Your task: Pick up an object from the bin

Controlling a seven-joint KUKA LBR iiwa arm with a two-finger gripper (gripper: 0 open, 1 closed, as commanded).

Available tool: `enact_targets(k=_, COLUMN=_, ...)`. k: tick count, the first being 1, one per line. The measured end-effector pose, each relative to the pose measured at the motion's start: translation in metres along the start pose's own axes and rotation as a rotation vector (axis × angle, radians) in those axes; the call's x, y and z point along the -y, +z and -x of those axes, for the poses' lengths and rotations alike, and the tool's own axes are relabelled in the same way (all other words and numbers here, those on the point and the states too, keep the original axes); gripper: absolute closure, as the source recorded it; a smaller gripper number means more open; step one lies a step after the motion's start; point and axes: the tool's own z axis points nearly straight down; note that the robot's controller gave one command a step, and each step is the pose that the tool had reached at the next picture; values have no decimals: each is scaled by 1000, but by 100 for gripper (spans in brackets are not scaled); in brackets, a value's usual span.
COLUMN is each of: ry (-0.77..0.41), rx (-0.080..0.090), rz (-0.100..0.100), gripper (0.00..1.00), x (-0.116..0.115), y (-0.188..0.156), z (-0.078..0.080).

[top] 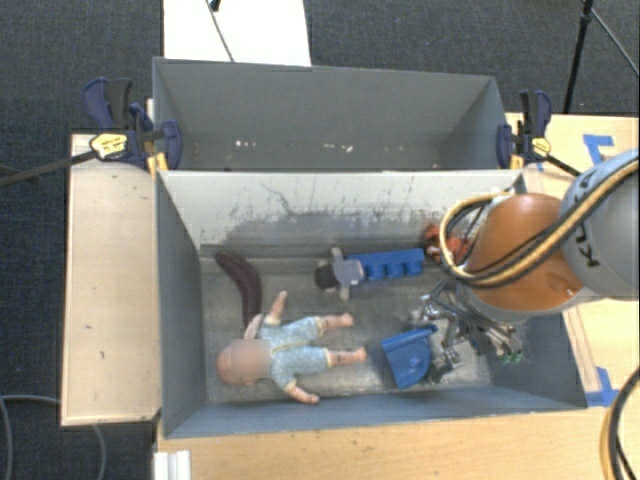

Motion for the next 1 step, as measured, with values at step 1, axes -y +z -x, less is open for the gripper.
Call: enact_targets(k=1, ry=-2, rx=0, rz=0, gripper=100, x=0, y=0, z=0)
